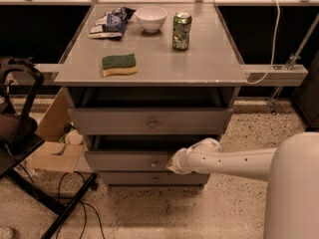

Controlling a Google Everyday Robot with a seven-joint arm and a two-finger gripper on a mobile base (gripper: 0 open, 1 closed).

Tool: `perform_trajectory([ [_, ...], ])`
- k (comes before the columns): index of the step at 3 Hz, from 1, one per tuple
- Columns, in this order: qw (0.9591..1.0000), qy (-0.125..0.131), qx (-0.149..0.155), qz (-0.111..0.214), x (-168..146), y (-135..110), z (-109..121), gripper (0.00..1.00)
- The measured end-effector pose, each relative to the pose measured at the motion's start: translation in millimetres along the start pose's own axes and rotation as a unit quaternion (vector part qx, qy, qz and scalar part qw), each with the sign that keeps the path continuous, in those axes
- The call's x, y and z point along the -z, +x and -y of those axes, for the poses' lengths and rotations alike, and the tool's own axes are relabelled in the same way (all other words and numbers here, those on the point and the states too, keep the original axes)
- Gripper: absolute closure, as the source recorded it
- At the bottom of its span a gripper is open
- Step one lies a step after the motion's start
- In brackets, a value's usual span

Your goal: Close middle drawer

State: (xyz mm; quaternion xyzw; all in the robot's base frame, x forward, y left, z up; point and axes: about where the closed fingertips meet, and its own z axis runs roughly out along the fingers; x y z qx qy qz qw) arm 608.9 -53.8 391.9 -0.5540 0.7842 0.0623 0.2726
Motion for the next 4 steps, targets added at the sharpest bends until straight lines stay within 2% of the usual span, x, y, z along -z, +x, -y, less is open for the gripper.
perform_trajectory([
  [1,1.0,-0.001,-0.003,0.0,-1.1,-0.1,1.3,0.82],
  [4,1.0,-0.001,-0.003,0.0,-1.1,-0.1,1.2,0.11],
])
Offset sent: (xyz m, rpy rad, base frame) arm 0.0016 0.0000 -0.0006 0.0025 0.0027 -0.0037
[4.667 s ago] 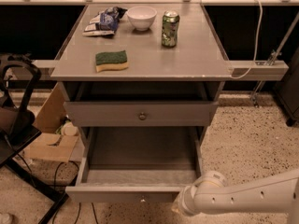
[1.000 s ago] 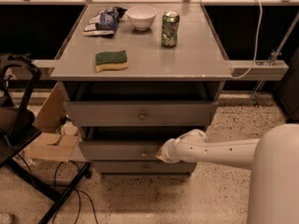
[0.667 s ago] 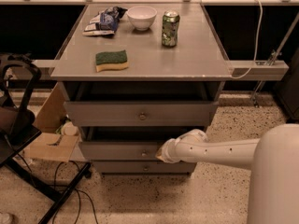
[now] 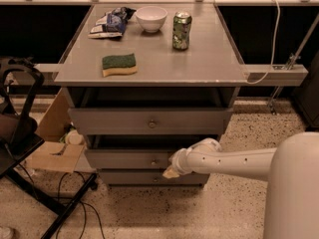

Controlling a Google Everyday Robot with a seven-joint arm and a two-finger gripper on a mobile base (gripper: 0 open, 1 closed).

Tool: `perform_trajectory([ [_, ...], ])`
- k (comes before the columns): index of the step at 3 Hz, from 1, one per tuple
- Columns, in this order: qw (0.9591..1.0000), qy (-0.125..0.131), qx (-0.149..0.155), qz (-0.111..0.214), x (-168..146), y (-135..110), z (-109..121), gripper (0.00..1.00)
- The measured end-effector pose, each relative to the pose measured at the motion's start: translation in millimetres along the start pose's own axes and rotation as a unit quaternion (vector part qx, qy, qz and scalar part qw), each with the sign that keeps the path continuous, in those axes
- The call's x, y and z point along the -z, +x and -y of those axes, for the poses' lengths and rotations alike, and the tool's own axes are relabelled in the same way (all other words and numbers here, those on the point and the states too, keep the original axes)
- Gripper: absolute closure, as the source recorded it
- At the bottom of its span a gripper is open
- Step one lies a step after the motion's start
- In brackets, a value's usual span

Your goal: Close middle drawer

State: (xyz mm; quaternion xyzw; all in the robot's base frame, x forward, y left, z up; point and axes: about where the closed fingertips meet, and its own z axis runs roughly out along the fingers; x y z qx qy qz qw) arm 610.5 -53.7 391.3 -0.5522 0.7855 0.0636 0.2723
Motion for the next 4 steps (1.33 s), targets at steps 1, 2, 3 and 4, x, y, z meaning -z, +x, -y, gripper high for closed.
perform_trajectory([
  [1,1.0,0.0,0.0,0.0,0.0,0.0,0.0,0.0],
  [2,1.0,0.0,0.0,0.0,0.0,0.0,0.0,0.15],
  [3,1.0,0.0,0.0,0.0,0.0,0.0,0.0,0.38],
  [4,0.9999,0.008,0.008,0.009,16.3,1.9,-3.2,0.61],
])
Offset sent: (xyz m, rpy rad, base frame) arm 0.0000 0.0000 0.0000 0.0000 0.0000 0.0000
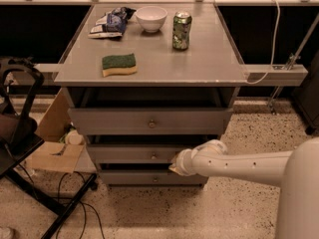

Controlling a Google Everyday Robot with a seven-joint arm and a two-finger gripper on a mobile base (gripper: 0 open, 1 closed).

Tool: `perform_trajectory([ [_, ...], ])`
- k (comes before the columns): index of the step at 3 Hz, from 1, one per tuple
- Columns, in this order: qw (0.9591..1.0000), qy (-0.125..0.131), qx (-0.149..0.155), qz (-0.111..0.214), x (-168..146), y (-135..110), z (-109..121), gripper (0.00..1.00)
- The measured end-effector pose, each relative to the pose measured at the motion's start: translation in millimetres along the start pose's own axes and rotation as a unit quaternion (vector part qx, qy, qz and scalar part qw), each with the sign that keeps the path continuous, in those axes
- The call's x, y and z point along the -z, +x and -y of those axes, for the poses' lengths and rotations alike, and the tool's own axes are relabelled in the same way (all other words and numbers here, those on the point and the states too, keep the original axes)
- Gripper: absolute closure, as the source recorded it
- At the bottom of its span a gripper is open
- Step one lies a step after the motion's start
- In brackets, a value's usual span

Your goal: Close middle drawer

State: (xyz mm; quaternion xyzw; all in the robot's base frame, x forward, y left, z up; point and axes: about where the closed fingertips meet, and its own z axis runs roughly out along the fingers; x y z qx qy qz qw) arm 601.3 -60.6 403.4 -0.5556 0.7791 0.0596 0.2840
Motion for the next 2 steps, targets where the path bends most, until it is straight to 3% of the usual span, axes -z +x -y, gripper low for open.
perform_trajectory([
  [1,0.9997,0.013,0.017,0.01,40.9,-2.5,-9.1,0.85],
  [2,0.9989,0.012,0.03,-0.034,109.0,-5.5,-36.6,1.0],
])
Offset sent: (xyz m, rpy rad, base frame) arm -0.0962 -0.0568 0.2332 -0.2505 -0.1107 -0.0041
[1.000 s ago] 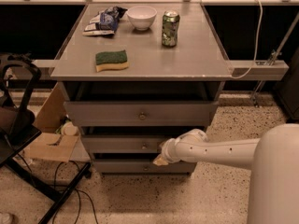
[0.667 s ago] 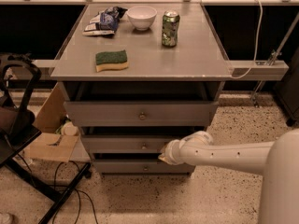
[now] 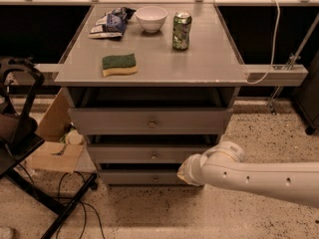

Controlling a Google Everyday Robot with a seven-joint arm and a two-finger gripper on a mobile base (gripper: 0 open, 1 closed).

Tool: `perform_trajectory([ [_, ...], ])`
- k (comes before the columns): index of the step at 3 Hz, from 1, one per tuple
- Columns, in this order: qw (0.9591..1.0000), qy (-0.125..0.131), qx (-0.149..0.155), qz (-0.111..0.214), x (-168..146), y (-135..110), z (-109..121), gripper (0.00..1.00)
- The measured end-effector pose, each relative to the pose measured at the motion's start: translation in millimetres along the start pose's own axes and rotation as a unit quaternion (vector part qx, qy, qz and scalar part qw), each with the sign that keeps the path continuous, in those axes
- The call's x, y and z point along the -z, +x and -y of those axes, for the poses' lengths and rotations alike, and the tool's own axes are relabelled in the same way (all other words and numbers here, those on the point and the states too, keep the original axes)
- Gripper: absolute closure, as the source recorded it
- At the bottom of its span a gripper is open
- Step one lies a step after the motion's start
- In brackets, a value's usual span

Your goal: Close middle drawer

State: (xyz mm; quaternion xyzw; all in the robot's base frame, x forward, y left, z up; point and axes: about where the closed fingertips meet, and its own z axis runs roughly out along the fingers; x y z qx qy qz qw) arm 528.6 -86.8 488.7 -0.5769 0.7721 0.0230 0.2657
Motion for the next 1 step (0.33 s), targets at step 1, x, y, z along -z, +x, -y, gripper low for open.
perform_trajectory([
  [1,0.9977,0.011,-0.009,-0.066,66.8,-3.1,-8.2,1.0],
])
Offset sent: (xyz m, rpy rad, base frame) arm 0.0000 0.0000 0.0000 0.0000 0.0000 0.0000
